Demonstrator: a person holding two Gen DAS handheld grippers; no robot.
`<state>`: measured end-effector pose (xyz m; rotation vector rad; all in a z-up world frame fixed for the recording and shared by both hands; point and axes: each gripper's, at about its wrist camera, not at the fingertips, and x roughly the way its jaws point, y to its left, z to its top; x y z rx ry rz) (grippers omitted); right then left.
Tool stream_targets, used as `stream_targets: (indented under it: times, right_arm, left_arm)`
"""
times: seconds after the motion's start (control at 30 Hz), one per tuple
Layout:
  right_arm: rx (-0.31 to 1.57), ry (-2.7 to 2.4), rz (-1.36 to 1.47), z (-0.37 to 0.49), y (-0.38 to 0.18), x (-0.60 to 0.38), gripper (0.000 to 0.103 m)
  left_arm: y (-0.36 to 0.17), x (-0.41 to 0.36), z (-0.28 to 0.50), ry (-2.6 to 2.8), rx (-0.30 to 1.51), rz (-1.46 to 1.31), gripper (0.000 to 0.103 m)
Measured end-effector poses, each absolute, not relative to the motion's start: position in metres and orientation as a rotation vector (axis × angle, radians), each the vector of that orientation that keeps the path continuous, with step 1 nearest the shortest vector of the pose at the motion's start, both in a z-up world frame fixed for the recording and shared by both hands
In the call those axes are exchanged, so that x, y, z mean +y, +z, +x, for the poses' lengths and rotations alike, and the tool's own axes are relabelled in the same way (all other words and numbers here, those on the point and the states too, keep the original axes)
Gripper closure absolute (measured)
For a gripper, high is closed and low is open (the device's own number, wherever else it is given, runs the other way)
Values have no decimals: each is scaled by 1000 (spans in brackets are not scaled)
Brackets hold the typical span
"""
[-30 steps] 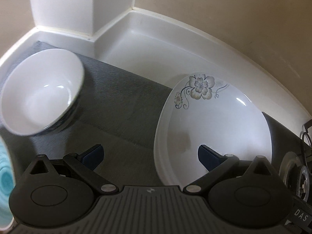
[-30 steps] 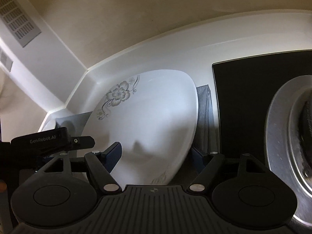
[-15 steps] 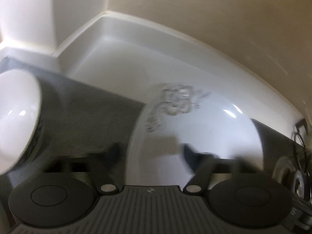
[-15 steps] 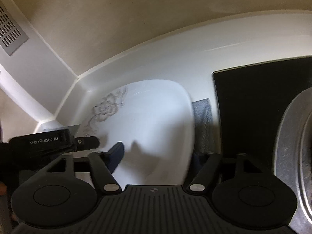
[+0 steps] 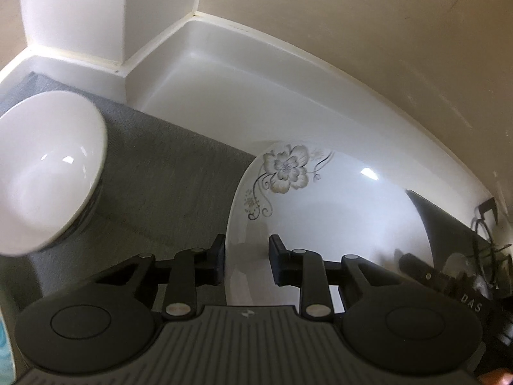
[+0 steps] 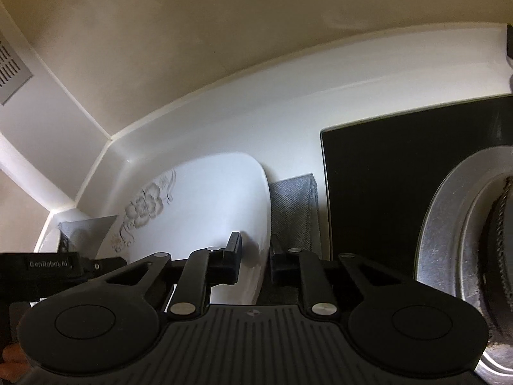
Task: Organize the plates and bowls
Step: 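Close both grippers on the square floral plate rim and lift it, then carry the square floral plate back and lower it onto the terracotta plate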
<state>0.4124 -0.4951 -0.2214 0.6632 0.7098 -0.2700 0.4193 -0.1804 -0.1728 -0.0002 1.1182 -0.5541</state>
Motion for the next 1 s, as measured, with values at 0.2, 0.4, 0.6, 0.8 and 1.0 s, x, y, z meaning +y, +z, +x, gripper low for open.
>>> stream_targets:
  times: [0.2,0.4,0.6,0.8,1.0]
  right_arm:
    - [720,-248,660,403,-211,-488,87]
    - [732,-238,685,391,-206,-477,87]
    - [725,-227,676,378,-198,-466,87]
    - [719,-221,678,364,-191,-452,87]
    - [709,-217,687,343,-181,-438,87]
  left_arm:
    - [-164,-173,409,-553,1117,-10,73]
    - [-163,-164,405,-558,1124,-3,73]
    - [-153,-152,393,-570,1109,0,73]
    - [-146,-146,392,-565,1093,0,73]
    - [-137,-139,386,-584,1061,18,73]
